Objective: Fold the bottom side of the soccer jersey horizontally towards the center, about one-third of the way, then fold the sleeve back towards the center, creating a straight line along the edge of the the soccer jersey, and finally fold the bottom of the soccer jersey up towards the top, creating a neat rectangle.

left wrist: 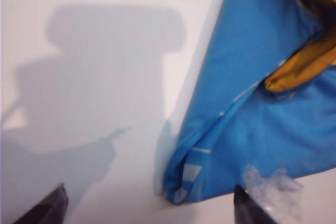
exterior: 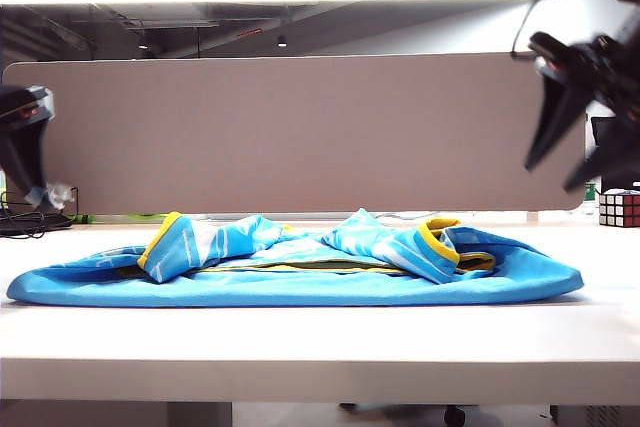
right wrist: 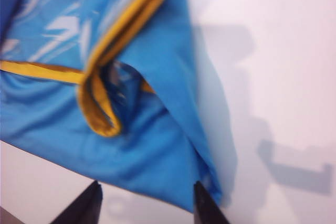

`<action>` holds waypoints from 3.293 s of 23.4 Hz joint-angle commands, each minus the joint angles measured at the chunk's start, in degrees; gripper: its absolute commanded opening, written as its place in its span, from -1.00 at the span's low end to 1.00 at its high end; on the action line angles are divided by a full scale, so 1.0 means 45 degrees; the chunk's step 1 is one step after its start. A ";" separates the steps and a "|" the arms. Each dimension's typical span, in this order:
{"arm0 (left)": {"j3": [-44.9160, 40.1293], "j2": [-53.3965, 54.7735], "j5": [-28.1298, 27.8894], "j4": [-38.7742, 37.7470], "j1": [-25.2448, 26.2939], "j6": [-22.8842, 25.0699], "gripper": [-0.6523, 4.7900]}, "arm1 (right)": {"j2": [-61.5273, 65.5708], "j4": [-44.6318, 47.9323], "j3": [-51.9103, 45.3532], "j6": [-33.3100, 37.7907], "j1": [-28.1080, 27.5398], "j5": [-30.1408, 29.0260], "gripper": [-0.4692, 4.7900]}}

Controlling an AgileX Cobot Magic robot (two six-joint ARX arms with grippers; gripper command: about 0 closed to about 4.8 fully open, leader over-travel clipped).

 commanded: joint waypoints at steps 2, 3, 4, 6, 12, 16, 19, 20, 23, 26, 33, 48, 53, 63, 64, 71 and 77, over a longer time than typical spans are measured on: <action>-0.0573 -0.0034 0.1035 0.0510 0.0296 -0.0253 0.71 | -0.0029 0.1239 -0.1355 0.0986 -0.0350 -0.1098 0.39; -0.0753 -0.0029 0.1477 0.0724 0.0296 -0.0296 0.71 | -0.0029 0.1632 -0.1666 0.1282 -0.0447 -0.1409 0.40; -0.0903 -0.0024 0.1773 0.0908 0.0296 -0.0311 0.71 | -0.0029 0.2021 -0.1967 0.1574 -0.0520 -0.1637 0.40; -0.1404 0.0024 0.2093 0.1413 0.0291 -0.0588 0.71 | -0.0024 0.3002 -0.2783 0.2322 -0.0554 -0.1719 0.39; -0.2565 0.0126 0.2147 0.2059 0.0282 -0.0612 0.71 | 0.0321 0.3959 -0.3774 0.2463 -0.0549 -0.1632 0.39; -0.2924 0.0199 0.2302 0.2506 0.0282 -0.0797 0.71 | 0.1005 0.4260 -0.3789 0.2594 -0.0510 -0.1676 0.39; -0.3191 0.0321 0.2385 0.3055 0.0277 -0.1205 0.71 | 0.1540 0.4619 -0.3789 0.2773 -0.0491 -0.1685 0.39; -0.3366 0.0427 0.2637 0.3395 0.0277 -0.1394 0.71 | 0.1797 0.4731 -0.3789 0.2924 -0.0471 -0.1715 0.39; -0.3517 0.0831 0.3152 0.3677 0.0272 -0.1676 0.70 | 0.2040 0.4809 -0.3798 0.2943 -0.0447 -0.1836 0.39; -0.3521 0.1200 0.3502 0.3735 0.0267 -0.1681 0.69 | 0.2040 0.4974 -0.3798 0.2948 -0.0447 -0.1880 0.37; -0.3575 0.2249 0.3988 0.3905 -0.0393 -0.1773 0.36 | 0.2040 0.5134 -0.3798 0.3045 -0.0447 -0.1880 0.37; -0.3575 -0.1375 0.2871 0.1695 -0.0840 -0.1103 -0.78 | -0.0559 0.3487 -0.4124 0.2161 -0.0316 -0.2055 -0.83; -0.3580 -0.4872 0.1273 -0.2302 -0.0855 -0.0257 -0.78 | -0.4187 0.1365 -0.4881 0.1797 -0.0092 -0.2016 -0.83; -0.3594 -0.8568 0.0899 -0.1452 -0.1010 -0.1690 -0.78 | -0.8437 0.1409 -0.4993 0.2764 0.0034 -0.1248 -0.83; -0.3560 -0.8247 0.0889 -0.0860 -0.1010 -0.1826 -0.78 | -0.8121 0.1870 -0.4964 0.2943 0.0039 -0.1248 -0.83; -0.1967 -0.4061 0.1316 0.3517 -0.0996 -0.2322 -0.78 | -0.3662 0.4745 -0.3152 0.3279 -0.0073 -0.1336 -0.83; 0.2346 0.1506 0.1763 0.4148 -0.1098 -0.2370 -0.78 | 0.1729 0.5294 0.1025 0.3215 -0.0097 -0.1302 -0.83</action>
